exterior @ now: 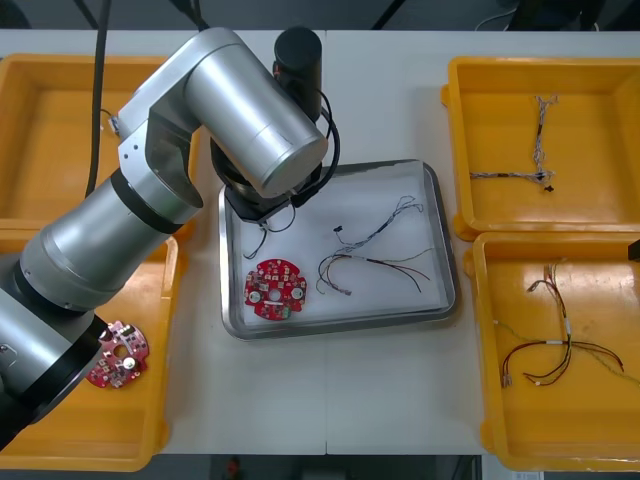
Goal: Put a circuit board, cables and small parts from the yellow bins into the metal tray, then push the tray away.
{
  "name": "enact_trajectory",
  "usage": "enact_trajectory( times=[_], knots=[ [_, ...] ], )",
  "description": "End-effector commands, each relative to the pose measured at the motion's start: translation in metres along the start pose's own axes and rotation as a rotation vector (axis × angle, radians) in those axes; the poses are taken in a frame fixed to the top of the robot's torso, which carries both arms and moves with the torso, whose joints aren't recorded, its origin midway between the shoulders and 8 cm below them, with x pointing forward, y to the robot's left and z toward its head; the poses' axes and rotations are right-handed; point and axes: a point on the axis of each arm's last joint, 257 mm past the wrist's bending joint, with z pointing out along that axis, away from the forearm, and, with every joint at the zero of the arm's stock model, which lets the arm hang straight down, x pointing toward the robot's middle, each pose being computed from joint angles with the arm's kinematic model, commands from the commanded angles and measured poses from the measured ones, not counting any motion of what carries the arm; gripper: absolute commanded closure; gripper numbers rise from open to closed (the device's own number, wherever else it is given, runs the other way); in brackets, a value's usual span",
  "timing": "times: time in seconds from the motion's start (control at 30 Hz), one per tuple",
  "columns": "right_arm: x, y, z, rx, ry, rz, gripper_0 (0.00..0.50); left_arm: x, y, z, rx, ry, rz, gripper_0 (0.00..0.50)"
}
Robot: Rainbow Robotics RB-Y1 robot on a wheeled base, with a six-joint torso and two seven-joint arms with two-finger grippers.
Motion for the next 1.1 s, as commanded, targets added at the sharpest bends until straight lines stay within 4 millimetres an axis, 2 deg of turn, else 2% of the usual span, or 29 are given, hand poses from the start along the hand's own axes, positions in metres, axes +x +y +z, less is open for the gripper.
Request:
enact_trajectory(
  times=[0.03, 0.27, 0.47, 0.83, 0.87, 0.9, 1.03, 1.1],
  knots=[
    [-0.006, -0.002, -0.009, 0.000, -0.040, 0.024, 0.000, 0.016, -0.002, 0.023, -0.011, 0.007, 0.067, 0.500],
    [-0.006, -0.002, -0.009, 0.000, -0.040, 0.024, 0.000, 0.022, -0.003, 0.037, -0.007, 0.011, 0.082, 0.500],
    [-0.006, -0.002, -0.009, 0.000, -0.040, 0.024, 0.000, 0.035, -0.004, 0.051, 0.005, 0.029, 0.098, 0.500],
    [-0.006, -0.002, -0.009, 0.000, -0.040, 0.024, 0.000, 0.047, -0.004, 0.054, 0.005, 0.053, 0.109, 0.497],
    [-0.006, -0.002, -0.009, 0.000, -0.040, 0.024, 0.000, 0.048, -0.005, 0.054, 0.009, 0.053, 0.110, 0.483],
    [-0.006, -0.002, -0.009, 0.000, -0.040, 0.024, 0.000, 0.048, -0.006, 0.054, 0.013, 0.050, 0.115, 0.437],
    [-0.006, -0.002, -0.009, 0.000, -0.040, 0.024, 0.000, 0.049, -0.004, 0.056, 0.008, 0.046, 0.123, 0.324],
    [-0.006, -0.002, -0.009, 0.000, -0.040, 0.024, 0.000, 0.048, -0.004, 0.056, 0.006, 0.042, 0.126, 0.252]
  ],
)
